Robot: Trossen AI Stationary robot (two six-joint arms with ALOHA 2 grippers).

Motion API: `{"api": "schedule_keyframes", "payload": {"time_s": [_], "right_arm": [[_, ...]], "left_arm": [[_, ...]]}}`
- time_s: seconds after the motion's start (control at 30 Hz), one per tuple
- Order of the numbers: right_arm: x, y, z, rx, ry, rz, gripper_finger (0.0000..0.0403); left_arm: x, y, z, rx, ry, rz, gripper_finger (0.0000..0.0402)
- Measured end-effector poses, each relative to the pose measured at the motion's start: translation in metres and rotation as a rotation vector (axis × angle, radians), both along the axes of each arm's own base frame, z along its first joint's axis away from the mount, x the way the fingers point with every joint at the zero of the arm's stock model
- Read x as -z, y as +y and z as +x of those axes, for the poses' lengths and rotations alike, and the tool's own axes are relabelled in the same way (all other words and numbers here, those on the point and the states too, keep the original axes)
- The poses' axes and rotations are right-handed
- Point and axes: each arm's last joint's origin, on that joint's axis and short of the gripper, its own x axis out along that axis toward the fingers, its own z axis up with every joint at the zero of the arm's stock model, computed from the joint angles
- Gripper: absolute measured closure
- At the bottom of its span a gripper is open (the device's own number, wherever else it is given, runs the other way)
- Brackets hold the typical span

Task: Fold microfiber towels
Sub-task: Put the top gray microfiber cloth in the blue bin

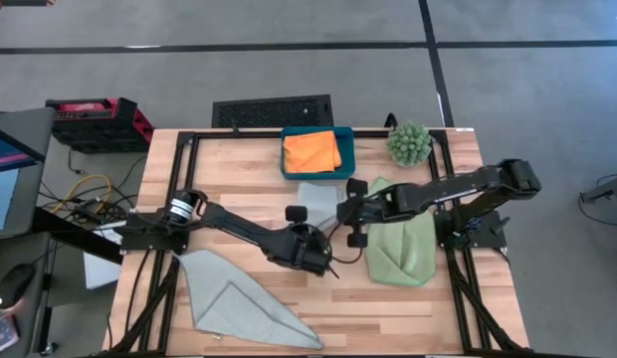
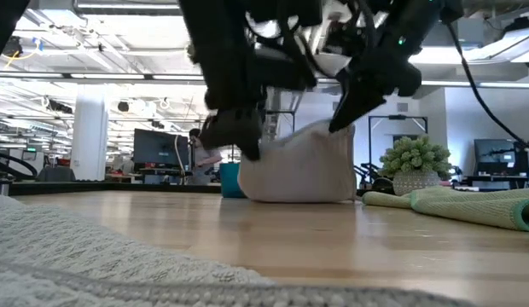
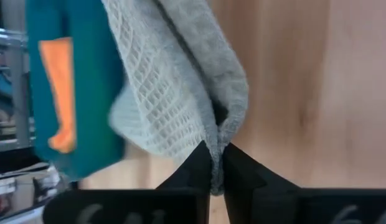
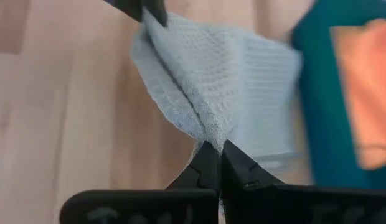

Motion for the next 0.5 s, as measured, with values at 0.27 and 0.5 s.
{"api": "schedule_keyframes", "payload": {"time_s": [0.27, 0.5], "right_arm": [[-0.028, -0.016, -0.016, 0.019, -0.06, -0.082, 0.039], [-0.045, -0.047, -0.022, 0.07, -0.114, -0.172, 0.039]], "left_arm": [[-0.07, 0.031, -0.007, -0.065, -0.086, 0.013, 0.0394], [-0.125, 0.075, -0.026, -0.146, -0.208, -0.016, 0.0398]]}}
